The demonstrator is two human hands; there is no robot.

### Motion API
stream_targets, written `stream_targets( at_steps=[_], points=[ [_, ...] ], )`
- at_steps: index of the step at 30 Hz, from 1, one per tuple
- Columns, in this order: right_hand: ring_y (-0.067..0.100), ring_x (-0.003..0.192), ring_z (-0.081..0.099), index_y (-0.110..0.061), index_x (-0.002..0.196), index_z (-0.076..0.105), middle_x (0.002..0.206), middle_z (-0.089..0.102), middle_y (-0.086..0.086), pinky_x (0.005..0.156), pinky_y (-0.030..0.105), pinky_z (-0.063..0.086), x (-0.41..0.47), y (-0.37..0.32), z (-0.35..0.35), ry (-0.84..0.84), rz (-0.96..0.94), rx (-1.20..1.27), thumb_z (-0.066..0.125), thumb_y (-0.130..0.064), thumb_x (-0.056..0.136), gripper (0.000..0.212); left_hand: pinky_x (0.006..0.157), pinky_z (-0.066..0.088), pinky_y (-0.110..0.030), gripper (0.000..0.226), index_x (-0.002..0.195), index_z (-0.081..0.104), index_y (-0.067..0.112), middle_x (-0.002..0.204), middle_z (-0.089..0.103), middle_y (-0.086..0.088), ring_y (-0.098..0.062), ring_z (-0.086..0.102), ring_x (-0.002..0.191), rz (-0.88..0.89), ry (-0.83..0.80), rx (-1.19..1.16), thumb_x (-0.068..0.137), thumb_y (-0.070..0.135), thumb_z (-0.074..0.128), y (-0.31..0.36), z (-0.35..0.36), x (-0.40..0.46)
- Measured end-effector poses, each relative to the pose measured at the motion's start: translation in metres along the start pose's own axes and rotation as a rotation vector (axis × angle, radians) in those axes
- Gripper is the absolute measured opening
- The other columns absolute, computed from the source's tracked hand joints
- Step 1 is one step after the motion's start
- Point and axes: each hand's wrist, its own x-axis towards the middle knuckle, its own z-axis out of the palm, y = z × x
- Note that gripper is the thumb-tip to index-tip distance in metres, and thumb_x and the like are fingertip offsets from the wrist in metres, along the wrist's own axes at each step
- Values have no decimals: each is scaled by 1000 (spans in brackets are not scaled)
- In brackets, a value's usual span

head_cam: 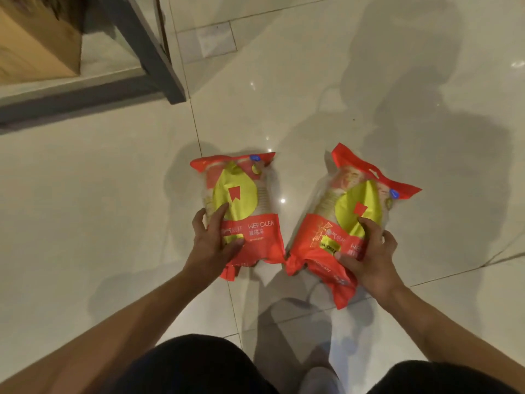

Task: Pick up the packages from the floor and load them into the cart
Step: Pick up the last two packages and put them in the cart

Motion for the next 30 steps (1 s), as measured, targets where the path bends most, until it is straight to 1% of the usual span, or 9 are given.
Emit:
stream_targets(
  at_steps=[3,6,10,15,18,20,23,25,30],
  points=[
    [15,116,31,-31,147,34,155,11,14,96,25,34,1,8,3,21,-21,76,80,-35,62,96,100,53,-41,87,153,28,38,155,6,-4,-25,41,126,-21,49,-102,76,46,69,1,5,-1],
    [12,122,32,-34,144,35,153,19,9,91,10,39,4,10,6,28,-43,139,82,-37,78,81,105,51,-45,87,153,25,45,155,13,-3,-25,42,129,5,56,-122,77,58,66,-2,8,1],
    [23,128,53,-62,113,44,141,46,6,101,47,52,15,13,5,7,-17,299,81,-61,63,62,106,48,-53,73,140,22,67,145,28,0,-26,43,129,-1,135,-123,77,68,59,-3,18,4],
    [25,120,59,-40,130,38,129,54,3,85,34,56,19,19,8,-14,-55,301,75,-20,88,59,104,50,-48,78,149,28,47,138,34,-5,-21,46,122,2,153,-108,82,54,67,-3,19,7],
    [17,128,41,-41,140,35,136,40,10,105,39,43,17,17,11,12,-106,117,70,-58,78,73,105,49,-47,69,148,23,55,136,33,-2,-23,46,124,43,106,-27,90,55,61,-5,20,4],
    [-6,115,26,-37,146,34,136,33,8,108,24,28,14,15,14,-28,-189,6,56,-72,69,86,107,47,-47,67,147,22,55,140,32,-1,-25,45,127,99,65,51,90,59,57,-4,26,3],
    [-28,107,25,-31,148,34,138,29,7,90,-5,23,12,13,19,-55,-261,-35,61,-60,78,81,100,50,-34,64,146,26,50,145,30,0,-19,46,126,129,59,37,94,49,62,0,34,1],
    [-41,105,14,-31,147,34,140,29,7,82,-10,24,13,16,20,-46,-274,-49,66,-52,82,75,95,52,-31,63,143,27,52,143,30,3,-16,48,122,133,66,4,93,45,65,1,36,1],
    [-39,98,24,-35,145,35,140,31,5,77,-8,30,8,15,13,-44,-235,13,71,-39,87,68,98,49,-24,63,137,30,54,134,34,3,6,47,113,132,48,-74,89,42,70,3,28,5]
  ],
)
